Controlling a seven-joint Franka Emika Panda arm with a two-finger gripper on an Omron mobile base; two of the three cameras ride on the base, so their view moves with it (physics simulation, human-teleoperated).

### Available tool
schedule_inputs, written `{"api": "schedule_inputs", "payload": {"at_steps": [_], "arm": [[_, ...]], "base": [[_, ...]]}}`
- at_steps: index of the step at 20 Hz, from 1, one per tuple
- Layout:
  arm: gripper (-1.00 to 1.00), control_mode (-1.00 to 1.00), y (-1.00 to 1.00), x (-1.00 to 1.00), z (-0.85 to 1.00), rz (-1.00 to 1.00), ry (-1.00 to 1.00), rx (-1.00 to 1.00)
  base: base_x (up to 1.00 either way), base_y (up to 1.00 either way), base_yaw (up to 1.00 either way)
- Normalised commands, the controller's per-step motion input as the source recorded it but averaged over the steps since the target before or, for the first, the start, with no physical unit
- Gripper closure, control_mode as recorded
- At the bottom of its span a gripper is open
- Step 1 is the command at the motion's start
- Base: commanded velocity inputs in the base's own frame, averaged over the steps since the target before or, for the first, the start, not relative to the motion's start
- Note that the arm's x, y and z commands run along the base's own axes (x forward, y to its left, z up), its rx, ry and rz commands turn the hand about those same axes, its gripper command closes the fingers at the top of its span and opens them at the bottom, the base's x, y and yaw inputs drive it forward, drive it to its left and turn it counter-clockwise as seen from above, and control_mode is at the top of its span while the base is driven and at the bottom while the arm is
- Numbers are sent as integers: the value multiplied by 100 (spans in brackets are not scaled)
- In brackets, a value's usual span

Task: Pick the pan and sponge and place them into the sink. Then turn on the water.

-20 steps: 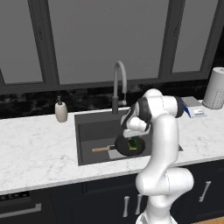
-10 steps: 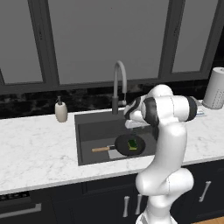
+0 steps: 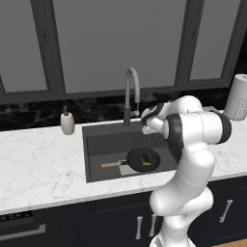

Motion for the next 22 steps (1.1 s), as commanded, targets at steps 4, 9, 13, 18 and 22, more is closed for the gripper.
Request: {"api": "schedule_inputs", "payload": {"at_steps": [4, 9, 13, 18, 22], "arm": [[-100, -100, -2, -20, 37, 0, -37, 0], [-100, -100, 0, -20, 44, 0, -34, 1], [-100, -100, 0, -9, 46, -1, -6, 4], [-100, -100, 0, 0, 43, -3, 0, 6], [-100, -100, 0, 0, 47, -4, 0, 3]], "base": [[0, 0, 0], [0, 0, 0], [0, 0, 0], [0, 0, 0], [0, 0, 0]]}}
